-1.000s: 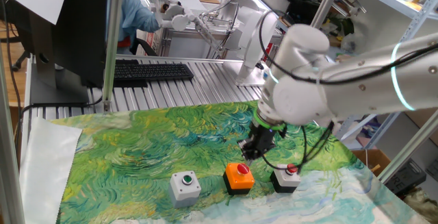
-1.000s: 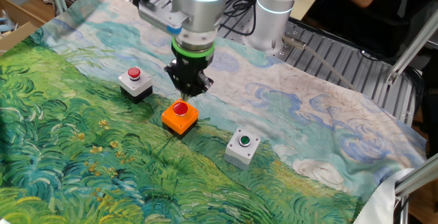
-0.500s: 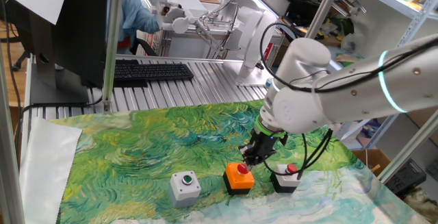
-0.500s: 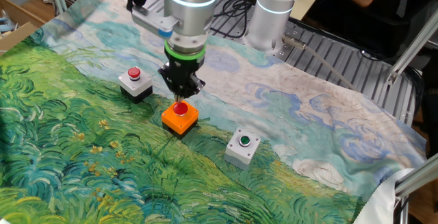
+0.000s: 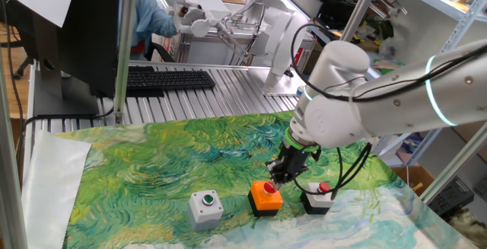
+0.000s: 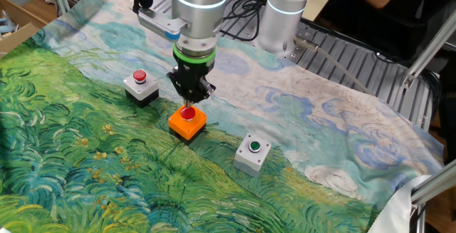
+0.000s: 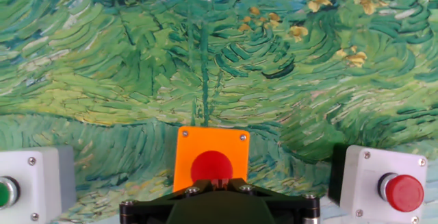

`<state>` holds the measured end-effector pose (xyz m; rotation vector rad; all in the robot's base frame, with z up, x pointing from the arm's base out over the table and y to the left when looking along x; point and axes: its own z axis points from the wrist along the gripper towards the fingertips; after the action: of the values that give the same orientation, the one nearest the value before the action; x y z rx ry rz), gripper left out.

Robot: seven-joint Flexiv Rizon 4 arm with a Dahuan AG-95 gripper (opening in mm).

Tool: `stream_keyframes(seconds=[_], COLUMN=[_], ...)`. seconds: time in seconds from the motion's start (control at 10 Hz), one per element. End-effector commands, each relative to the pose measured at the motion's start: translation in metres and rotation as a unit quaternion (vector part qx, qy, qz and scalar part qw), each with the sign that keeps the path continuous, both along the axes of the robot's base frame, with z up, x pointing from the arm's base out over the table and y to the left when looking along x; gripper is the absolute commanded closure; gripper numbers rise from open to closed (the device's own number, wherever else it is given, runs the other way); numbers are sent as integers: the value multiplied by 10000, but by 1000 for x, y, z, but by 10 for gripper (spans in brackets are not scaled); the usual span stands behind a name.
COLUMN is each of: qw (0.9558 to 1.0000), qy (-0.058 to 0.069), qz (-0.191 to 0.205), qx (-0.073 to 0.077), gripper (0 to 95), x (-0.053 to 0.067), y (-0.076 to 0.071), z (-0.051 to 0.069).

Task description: Press three buttons from left to right in sequence

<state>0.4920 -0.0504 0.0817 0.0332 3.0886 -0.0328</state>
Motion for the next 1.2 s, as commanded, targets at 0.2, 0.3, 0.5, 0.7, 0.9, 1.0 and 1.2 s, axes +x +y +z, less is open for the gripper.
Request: stream_keyframes(seconds=[0.2, 0.3, 0.5, 0.7, 0.9, 1.0, 1.2], qw=[10000, 10000, 10000, 10000, 9999, 10000, 9999], qy=[-9, -16, 17, 82, 90, 79, 74], qz=[-9, -20, -35, -1, 44, 53, 88], qx=[-4, -42, -35, -35, -27, -27, -34], gripper=[950, 950, 950, 950, 950, 950, 950], x=[2, 4, 2, -4, -10, -12, -13], y=[0, 0, 0, -2, -6, -6, -4], z=[-9, -7, 8, 44, 65, 67, 69])
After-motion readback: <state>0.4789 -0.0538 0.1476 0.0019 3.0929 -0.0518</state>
